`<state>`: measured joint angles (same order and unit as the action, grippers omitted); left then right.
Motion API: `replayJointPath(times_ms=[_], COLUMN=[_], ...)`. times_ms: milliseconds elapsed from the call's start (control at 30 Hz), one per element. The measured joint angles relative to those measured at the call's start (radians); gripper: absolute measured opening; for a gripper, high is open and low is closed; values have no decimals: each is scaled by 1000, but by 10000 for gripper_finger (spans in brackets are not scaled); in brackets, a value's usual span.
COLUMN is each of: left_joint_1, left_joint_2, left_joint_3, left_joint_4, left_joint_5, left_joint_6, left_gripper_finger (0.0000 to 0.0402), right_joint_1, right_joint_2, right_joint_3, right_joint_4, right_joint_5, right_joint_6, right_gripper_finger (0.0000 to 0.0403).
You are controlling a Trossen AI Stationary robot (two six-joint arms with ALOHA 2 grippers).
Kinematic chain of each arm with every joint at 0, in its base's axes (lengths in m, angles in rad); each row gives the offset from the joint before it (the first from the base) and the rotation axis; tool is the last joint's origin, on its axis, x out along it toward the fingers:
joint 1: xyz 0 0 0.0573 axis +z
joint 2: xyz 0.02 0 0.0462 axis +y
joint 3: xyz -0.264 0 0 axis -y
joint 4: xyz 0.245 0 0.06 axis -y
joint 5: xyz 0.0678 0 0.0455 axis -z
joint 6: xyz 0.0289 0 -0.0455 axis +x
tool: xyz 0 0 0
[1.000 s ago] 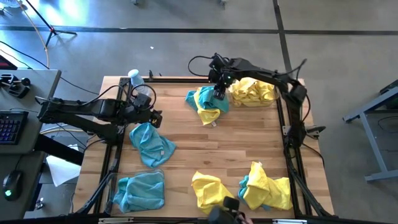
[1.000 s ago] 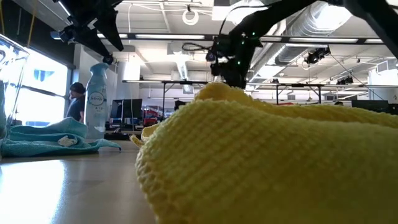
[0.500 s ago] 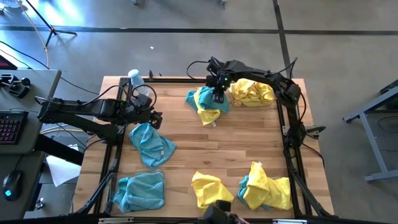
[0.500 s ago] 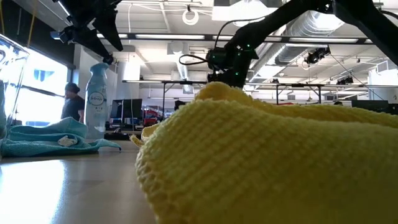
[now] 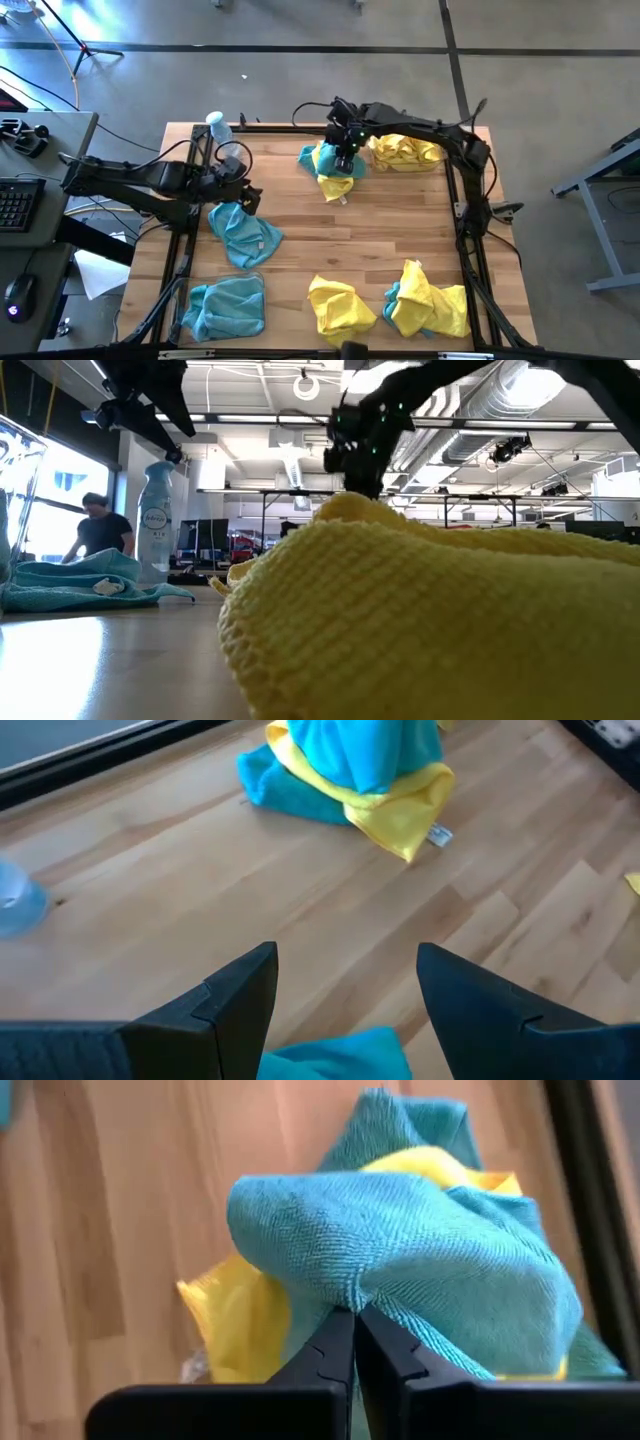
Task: Sort microfiber towel by color & place in baskets
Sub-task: Put the blue microfiber towel into the bottom transparent bin
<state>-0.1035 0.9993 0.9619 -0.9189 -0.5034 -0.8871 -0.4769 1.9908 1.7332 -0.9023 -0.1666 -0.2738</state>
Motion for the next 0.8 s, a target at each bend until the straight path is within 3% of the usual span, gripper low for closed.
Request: replayJointPath(times_ms=[233, 500, 800], left_joint_1=[-111, -280, -368], left_joint_2=[-1, -1, 13], left_joint_3=[0, 1, 1], left_joint_4=[27, 226, 408], left_joint_5=[46, 49, 38], left_joint_6=[-9, 0, 85], left_gripper_finger=[230, 230, 230], right_joint_1=[141, 359, 639], right_joint_2=[-151, -306, -322], right_joint_3=[0, 0, -1], right_joint_4=[-1, -3, 9], right_joint_5=[146, 336, 490], right_joint_6=[133, 381, 642], right_gripper_finger=[1, 0, 0])
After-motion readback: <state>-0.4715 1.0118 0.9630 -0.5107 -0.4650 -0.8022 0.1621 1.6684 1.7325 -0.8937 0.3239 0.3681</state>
